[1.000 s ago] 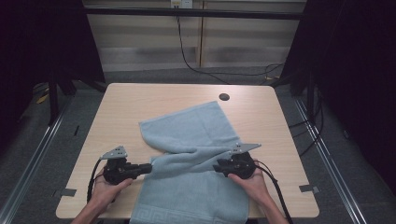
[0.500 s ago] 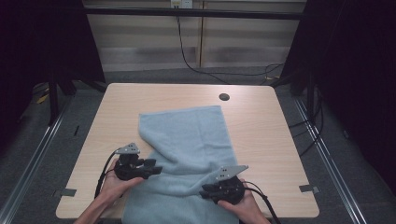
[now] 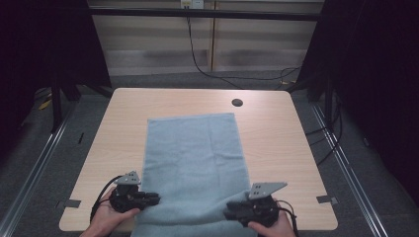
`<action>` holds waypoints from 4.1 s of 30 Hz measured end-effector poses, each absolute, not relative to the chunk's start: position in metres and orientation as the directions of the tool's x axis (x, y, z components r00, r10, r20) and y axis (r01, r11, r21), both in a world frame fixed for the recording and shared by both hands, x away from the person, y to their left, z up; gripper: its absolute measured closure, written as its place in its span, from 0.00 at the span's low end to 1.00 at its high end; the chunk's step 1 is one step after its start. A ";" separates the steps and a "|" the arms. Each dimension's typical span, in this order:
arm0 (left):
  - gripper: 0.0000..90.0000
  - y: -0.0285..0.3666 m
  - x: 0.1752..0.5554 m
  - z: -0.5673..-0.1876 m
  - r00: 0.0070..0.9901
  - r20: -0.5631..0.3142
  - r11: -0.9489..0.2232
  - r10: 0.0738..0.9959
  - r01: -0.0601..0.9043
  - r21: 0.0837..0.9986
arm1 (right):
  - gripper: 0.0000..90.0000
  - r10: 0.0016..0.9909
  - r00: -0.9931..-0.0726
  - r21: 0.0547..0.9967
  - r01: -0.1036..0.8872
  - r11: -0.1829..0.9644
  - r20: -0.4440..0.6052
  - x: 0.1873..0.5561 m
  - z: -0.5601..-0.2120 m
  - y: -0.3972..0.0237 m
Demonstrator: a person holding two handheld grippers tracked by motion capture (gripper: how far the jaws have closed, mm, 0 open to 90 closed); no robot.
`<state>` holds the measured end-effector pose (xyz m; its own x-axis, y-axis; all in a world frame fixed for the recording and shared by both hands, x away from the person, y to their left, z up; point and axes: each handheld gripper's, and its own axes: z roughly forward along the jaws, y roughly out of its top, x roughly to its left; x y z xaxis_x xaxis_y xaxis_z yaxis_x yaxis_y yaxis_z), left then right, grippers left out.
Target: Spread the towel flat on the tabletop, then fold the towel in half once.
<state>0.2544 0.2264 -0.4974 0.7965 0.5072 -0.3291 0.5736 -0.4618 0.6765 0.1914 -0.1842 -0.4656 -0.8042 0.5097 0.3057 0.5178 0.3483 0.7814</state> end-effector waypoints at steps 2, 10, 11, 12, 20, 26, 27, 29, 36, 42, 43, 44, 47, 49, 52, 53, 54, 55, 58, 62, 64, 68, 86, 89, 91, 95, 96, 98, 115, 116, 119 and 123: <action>0.76 0.226 0.265 -0.495 0.798 -0.352 -0.417 0.490 0.569 0.709 | 0.73 0.547 -0.790 0.795 0.507 0.332 0.276 0.210 -0.453 -0.189; 0.75 0.210 0.337 -0.487 0.749 -0.356 -0.301 0.558 0.583 0.755 | 0.72 0.661 -0.719 0.749 0.556 0.361 0.215 0.303 -0.476 -0.180; 0.75 0.208 0.344 -0.489 0.741 -0.363 -0.278 0.565 0.586 0.761 | 0.70 0.672 -0.711 0.745 0.560 0.361 0.209 0.313 -0.482 -0.176; 0.74 0.206 0.351 -0.493 0.733 -0.367 -0.282 0.573 0.597 0.751 | 0.69 0.678 -0.703 0.739 0.570 0.359 0.213 0.319 -0.486 -0.173; 0.73 0.201 0.365 -0.512 0.706 -0.322 -0.296 0.630 0.602 0.742 | 0.66 0.727 -0.662 0.727 0.589 0.354 0.182 0.319 -0.506 -0.174; 0.69 0.194 0.354 -0.511 0.762 -0.286 -0.360 0.580 0.556 0.749 | 0.65 0.731 -0.653 0.703 0.614 0.358 0.198 0.297 -0.502 -0.189; 0.70 0.193 0.350 -0.511 0.772 -0.272 -0.373 0.575 0.543 0.753 | 0.65 0.731 -0.653 0.702 0.615 0.359 0.199 0.292 -0.502 -0.191; 0.72 0.190 0.342 -0.511 0.778 -0.279 -0.377 0.564 0.543 0.750 | 0.65 0.733 -0.651 0.706 0.612 0.356 0.195 0.282 -0.502 -0.193; 0.72 0.187 0.313 -0.508 0.811 -0.258 -0.425 0.525 0.512 0.747 | 0.65 0.719 -0.662 0.705 0.613 0.357 0.211 0.250 -0.502 -0.201; 0.70 0.187 0.299 -0.506 0.814 -0.274 -0.433 0.513 0.521 0.736 | 0.65 0.709 -0.672 0.711 0.605 0.358 0.215 0.231 -0.502 -0.201; 0.70 0.188 0.297 -0.506 0.811 -0.280 -0.433 0.514 0.527 0.732 | 0.65 0.707 -0.670 0.708 0.611 0.354 0.225 0.229 -0.502 -0.201; 0.70 0.188 0.295 -0.506 0.808 -0.290 -0.427 0.513 0.533 0.731 | 0.65 0.706 -0.668 0.708 0.615 0.347 0.234 0.227 -0.502 -0.202; 0.70 0.190 0.288 -0.505 0.811 -0.289 -0.434 0.509 0.531 0.728 | 0.65 0.695 -0.678 0.703 0.615 0.357 0.239 0.219 -0.501 -0.201; 0.70 0.189 0.283 -0.504 0.805 -0.294 -0.437 0.515 0.541 0.718 | 0.66 0.700 -0.673 0.701 0.618 0.355 0.239 0.213 -0.501 -0.200; 0.67 0.187 0.270 -0.503 0.827 -0.256 -0.467 0.501 0.507 0.724 | 0.65 0.706 -0.667 0.694 0.626 0.355 0.240 0.200 -0.499 -0.195; 0.66 0.187 0.268 -0.502 0.828 -0.253 -0.471 0.500 0.505 0.723 | 0.65 0.705 -0.664 0.692 0.631 0.351 0.249 0.198 -0.499 -0.194; 0.64 0.187 0.267 -0.502 0.830 -0.248 -0.474 0.500 0.502 0.723 | 0.64 0.702 -0.661 0.690 0.640 0.340 0.267 0.196 -0.499 -0.195; 0.62 0.187 0.268 -0.502 0.834 -0.249 -0.477 0.492 0.497 0.725 | 0.62 0.699 -0.661 0.690 0.641 0.336 0.273 0.195 -0.499 -0.195; 0.54 0.187 0.274 -0.498 0.828 -0.259 -0.458 0.497 0.504 0.733 | 0.58 0.685 -0.681 0.721 0.608 0.332 0.259 0.201 -0.495 -0.195; 0.48 0.191 0.289 -0.490 0.798 -0.281 -0.410 0.534 0.534 0.739 | 0.56 0.696 -0.677 0.750 0.584 0.310 0.239 0.220 -0.486 -0.199; 0.46 0.194 0.295 -0.487 0.796 -0.291 -0.399 0.531 0.538 0.743 | 0.54 0.709 -0.665 0.751 0.586 0.302 0.234 0.231 -0.483 -0.202; 0.45 0.200 0.302 -0.482 0.790 -0.301 -0.375 0.533 0.540 0.753 | 0.52 0.713 -0.664 0.756 0.581 0.300 0.227 0.253 -0.478 -0.204; 0.52 0.232 0.386 -0.475 0.703 -0.286 -0.324 0.652 0.599 0.732 | 0.58 0.804 -0.546 0.789 0.590 0.170 0.235 0.356 -0.470 -0.234; 0.54 0.230 0.397 -0.481 0.680 -0.313 -0.289 0.663 0.618 0.731 | 0.60 0.818 -0.540 0.787 0.586 0.193 0.201 0.374 -0.480 -0.230; 0.53 0.227 0.403 -0.485 0.686 -0.285 -0.322 0.670 0.613 0.721 | 0.59 0.826 -0.532 0.777 0.594 0.208 0.185 0.384 -0.488 -0.228; 0.51 0.231 0.410 -0.488 0.665 -0.302 -0.282 0.683 0.621 0.731 | 0.58 0.840 -0.508 0.731 0.645 0.223 0.192 0.396 -0.505 -0.232; 0.50 0.231 0.411 -0.488 0.660 -0.302 -0.275 0.688 0.622 0.733 | 0.57 0.843 -0.501 0.734 0.645 0.212 0.197 0.397 -0.507 -0.233; 0.48 0.232 0.412 -0.489 0.653 -0.296 -0.274 0.698 0.624 0.732 | 0.52 0.840 -0.502 0.742 0.639 0.201 0.205 0.398 -0.509 -0.235; 0.46 0.229 0.419 -0.504 0.625 -0.284 -0.252 0.727 0.628 0.737 | 0.45 0.859 -0.503 0.728 0.624 0.285 0.095 0.393 -0.510 -0.232; 0.46 0.228 0.419 -0.505 0.624 -0.281 -0.252 0.729 0.627 0.737 | 0.46 0.861 -0.504 0.721 0.623 0.305 0.071 0.392 -0.509 -0.229; 0.46 0.227 0.420 -0.506 0.631 -0.265 -0.271 0.729 0.621 0.735 | 0.66 0.852 -0.520 0.711 0.622 0.328 0.062 0.390 -0.507 -0.222; 0.46 0.224 0.419 -0.509 0.641 -0.256 -0.286 0.723 0.616 0.734 | 0.87 0.837 -0.539 0.728 0.609 0.314 0.090 0.385 -0.509 -0.220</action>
